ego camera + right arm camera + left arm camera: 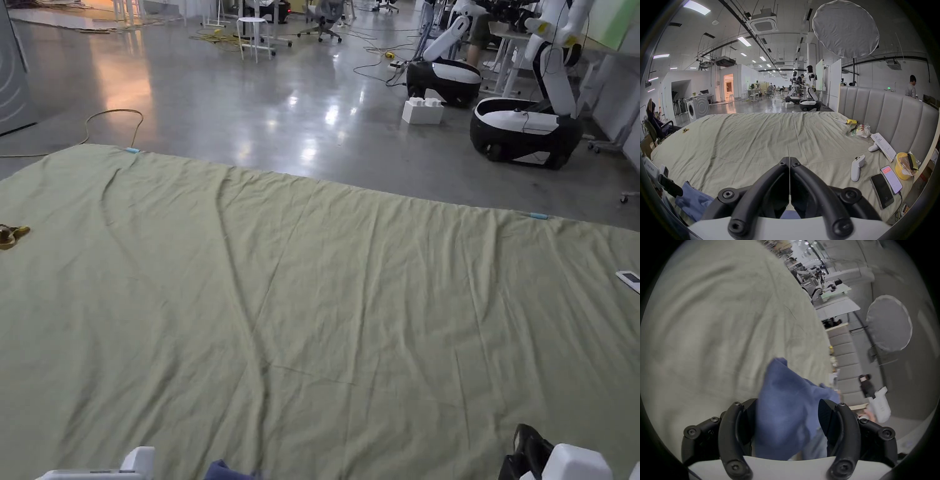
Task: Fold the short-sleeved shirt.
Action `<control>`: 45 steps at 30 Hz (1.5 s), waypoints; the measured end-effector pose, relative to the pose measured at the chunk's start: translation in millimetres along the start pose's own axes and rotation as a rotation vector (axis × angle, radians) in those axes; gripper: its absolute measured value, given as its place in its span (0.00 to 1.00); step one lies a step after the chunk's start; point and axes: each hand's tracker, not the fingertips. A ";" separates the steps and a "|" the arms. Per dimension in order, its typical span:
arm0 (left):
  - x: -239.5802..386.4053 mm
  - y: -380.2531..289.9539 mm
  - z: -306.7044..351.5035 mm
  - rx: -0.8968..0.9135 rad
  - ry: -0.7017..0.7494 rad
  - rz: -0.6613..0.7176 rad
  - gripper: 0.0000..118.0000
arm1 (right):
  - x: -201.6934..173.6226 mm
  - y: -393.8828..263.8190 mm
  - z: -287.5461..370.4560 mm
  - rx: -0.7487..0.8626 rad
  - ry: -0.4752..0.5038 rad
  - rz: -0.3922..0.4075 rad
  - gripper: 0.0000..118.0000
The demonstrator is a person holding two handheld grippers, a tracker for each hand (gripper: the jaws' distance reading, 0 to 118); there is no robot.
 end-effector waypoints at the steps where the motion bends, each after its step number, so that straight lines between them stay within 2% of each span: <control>1: -5.1 -5.4 -8.3 -0.041 -0.065 0.087 0.64 | 1.1 -0.6 0.2 -0.001 -0.001 -0.004 0.01; 2: 27.3 -19.4 -13.1 -0.057 -0.081 0.103 0.64 | 2.0 -0.8 0.6 -0.001 -0.003 -0.007 0.01; 3: 32.1 -24.6 -16.1 -0.041 -0.080 0.083 0.62 | 2.7 -1.3 0.9 -0.011 -0.002 -0.017 0.01; 4: 34.1 -27.0 -17.8 -0.028 -0.072 0.066 0.52 | 3.6 -3.7 1.4 -0.049 -0.005 -0.048 0.01; 6: 31.6 -31.2 -27.2 -0.016 -0.005 0.064 0.23 | 3.9 -0.5 4.6 -0.013 -0.014 -0.025 0.01; 7: 33.9 -35.3 -29.4 -0.029 0.036 0.065 0.19 | 4.3 -0.2 5.0 -0.013 -0.015 -0.026 0.01; 10: 28.0 -16.7 -15.2 -0.015 0.008 0.066 0.16 | 5.8 1.0 5.9 -0.011 -0.019 -0.020 0.01; 12: 42.2 -11.5 -9.0 -0.021 0.066 -0.034 0.15 | 6.5 3.1 6.4 -0.009 -0.020 -0.019 0.01; 14: 37.9 -1.5 -7.6 -0.007 0.053 -0.013 0.14 | 7.6 4.2 6.8 -0.005 -0.021 -0.017 0.01; 15: 41.8 6.0 -1.2 0.010 0.090 -0.069 0.14 | 8.0 5.5 7.2 -0.002 -0.020 -0.016 0.01; 19: 67.5 21.3 22.8 0.051 0.125 -0.116 0.14 | 9.3 9.6 8.1 0.008 -0.022 -0.007 0.01; 23: 88.7 39.5 62.5 0.074 0.303 -0.261 0.14 | 9.0 10.1 7.4 0.015 -0.018 -0.001 0.01; 26: 104.4 54.1 92.6 0.105 0.408 -0.317 0.14 | 5.5 8.4 6.4 0.013 -0.011 -0.003 0.01; 30: 135.1 46.3 107.4 0.134 0.661 -0.385 0.14 | 0.2 5.0 5.9 0.008 0.002 -0.009 0.01; 31: 145.2 37.8 97.8 0.109 0.531 -0.332 0.14 | -0.6 4.5 6.0 0.008 0.006 -0.011 0.01; 34: 159.1 27.8 89.8 0.118 0.612 -0.370 0.14 | -3.0 3.8 6.2 0.006 0.014 -0.016 0.01; 41: 203.4 -6.1 56.7 0.097 0.449 -0.355 0.14 | 1.2 5.2 3.8 0.006 0.013 -0.023 0.01; 45: 213.6 -11.9 28.0 0.057 0.431 -0.404 0.14 | 5.3 6.8 4.5 0.009 0.000 -0.034 0.01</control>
